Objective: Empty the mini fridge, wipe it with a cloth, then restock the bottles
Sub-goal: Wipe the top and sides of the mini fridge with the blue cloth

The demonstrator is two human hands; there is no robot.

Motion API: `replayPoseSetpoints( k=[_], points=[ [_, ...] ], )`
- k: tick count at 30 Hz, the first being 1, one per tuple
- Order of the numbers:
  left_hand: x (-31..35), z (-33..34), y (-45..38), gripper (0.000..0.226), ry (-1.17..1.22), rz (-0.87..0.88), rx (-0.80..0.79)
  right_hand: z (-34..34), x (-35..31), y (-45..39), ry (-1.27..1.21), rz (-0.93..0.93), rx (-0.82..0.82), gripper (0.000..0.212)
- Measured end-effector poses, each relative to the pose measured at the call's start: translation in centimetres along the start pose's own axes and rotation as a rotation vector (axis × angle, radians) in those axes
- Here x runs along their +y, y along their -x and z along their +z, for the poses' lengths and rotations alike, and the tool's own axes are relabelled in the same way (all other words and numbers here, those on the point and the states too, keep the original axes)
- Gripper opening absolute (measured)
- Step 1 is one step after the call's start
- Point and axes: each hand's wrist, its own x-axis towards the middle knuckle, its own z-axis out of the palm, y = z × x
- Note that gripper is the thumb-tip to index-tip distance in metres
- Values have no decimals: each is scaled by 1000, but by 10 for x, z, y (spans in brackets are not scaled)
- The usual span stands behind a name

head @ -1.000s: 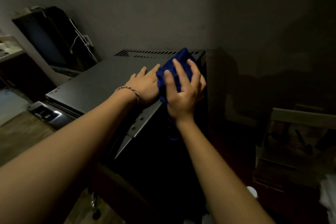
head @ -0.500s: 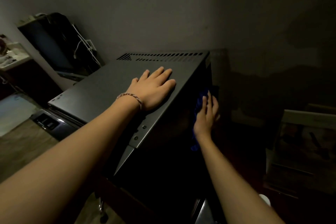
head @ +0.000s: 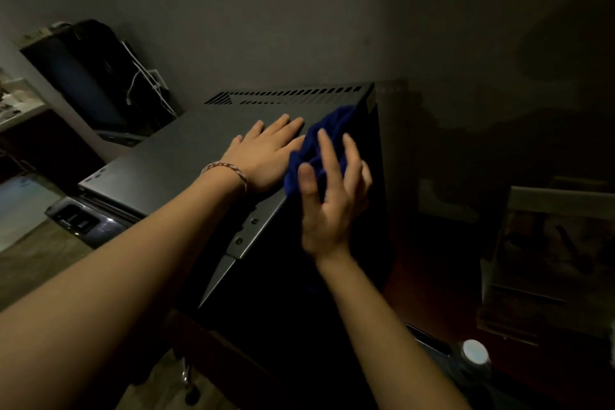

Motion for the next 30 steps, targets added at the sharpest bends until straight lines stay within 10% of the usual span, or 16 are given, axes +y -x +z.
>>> replayPoseSetpoints(
  k=[16,21,26,30],
  points=[
    [-1,3,-8,85,113,-52,43,-2,171,-13,-42,750,-112,51],
    [-2,0,-6,94,132,-22,37,-8,167,46,-108,770,-110,56],
    [13,-5,12,56,199,211,52,-11,121,111,-183,688,-47,64],
    [20,-8,19,84,133,218,-62,-13,106,148,-26,538,-74,71]
  ],
)
